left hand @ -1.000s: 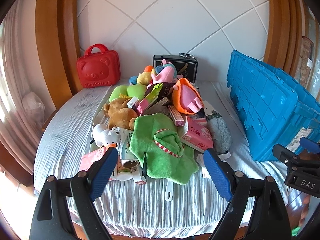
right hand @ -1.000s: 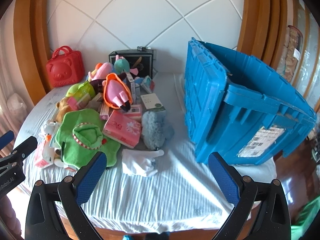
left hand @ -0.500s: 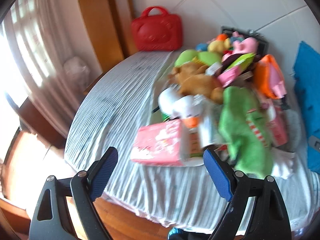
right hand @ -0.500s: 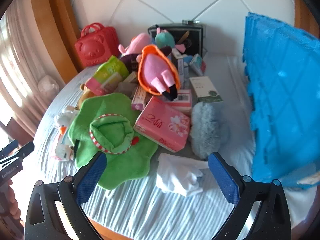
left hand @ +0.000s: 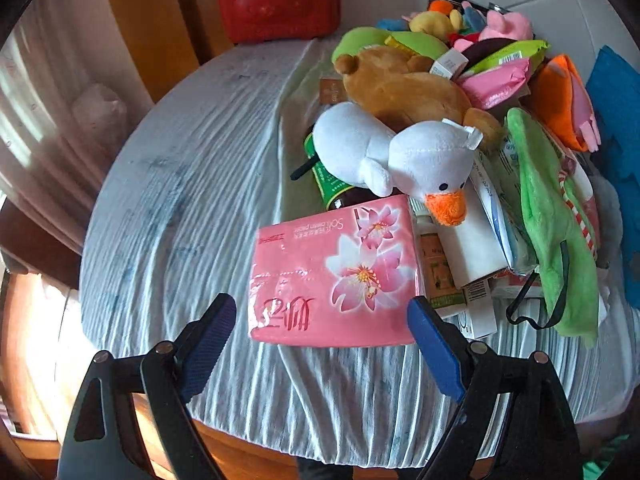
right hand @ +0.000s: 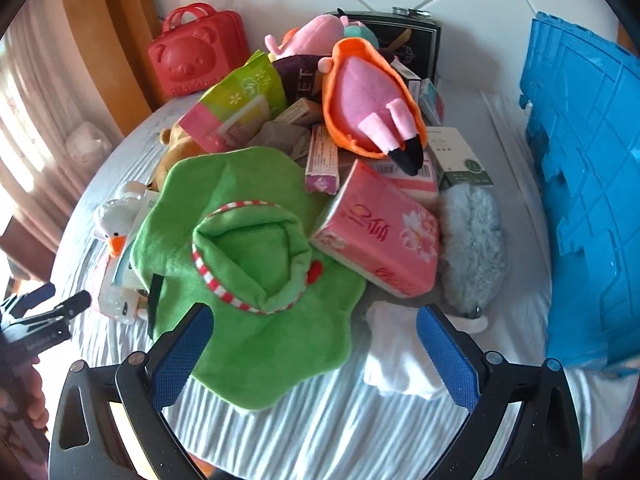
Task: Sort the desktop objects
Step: 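Reach the left tool to the pink tissue pack while the right tool reaches the white plush, then close the left tool on the pink tissue pack while the right tool grips the white plush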
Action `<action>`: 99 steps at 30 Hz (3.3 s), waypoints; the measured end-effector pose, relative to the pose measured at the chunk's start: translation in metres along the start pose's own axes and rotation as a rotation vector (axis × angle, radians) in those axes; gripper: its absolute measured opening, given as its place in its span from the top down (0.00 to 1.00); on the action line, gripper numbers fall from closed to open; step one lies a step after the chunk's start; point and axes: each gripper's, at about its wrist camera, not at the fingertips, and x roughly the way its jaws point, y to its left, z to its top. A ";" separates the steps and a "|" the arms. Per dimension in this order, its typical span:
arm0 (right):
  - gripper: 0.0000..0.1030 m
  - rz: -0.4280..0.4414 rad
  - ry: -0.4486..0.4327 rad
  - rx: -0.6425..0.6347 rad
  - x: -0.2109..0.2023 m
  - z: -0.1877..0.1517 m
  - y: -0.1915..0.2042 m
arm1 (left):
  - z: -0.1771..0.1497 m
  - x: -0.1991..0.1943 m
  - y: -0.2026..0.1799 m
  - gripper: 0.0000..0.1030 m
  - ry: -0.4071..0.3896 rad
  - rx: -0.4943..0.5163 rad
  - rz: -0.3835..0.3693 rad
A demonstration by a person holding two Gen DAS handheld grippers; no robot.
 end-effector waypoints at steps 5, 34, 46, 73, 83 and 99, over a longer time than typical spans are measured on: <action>0.00 -0.036 -0.008 -0.006 0.005 0.004 0.046 | -0.005 0.024 0.023 0.14 0.052 0.091 -0.023; 0.57 0.045 0.071 -0.086 0.057 -0.011 0.181 | 0.044 0.074 0.126 0.15 0.063 0.153 0.136; 0.67 -0.001 0.096 0.156 0.085 -0.008 0.204 | 0.033 0.030 0.081 0.15 0.095 0.306 -0.281; 0.32 -0.020 0.105 0.185 0.094 0.036 0.215 | 0.106 0.089 0.062 0.15 0.136 0.384 -0.125; 0.40 -0.062 0.119 0.254 0.130 0.044 0.222 | 0.119 0.105 0.072 0.12 0.165 0.436 -0.184; 0.50 -0.124 -0.163 0.176 0.027 0.069 0.242 | 0.127 -0.023 0.102 0.18 -0.192 0.322 -0.263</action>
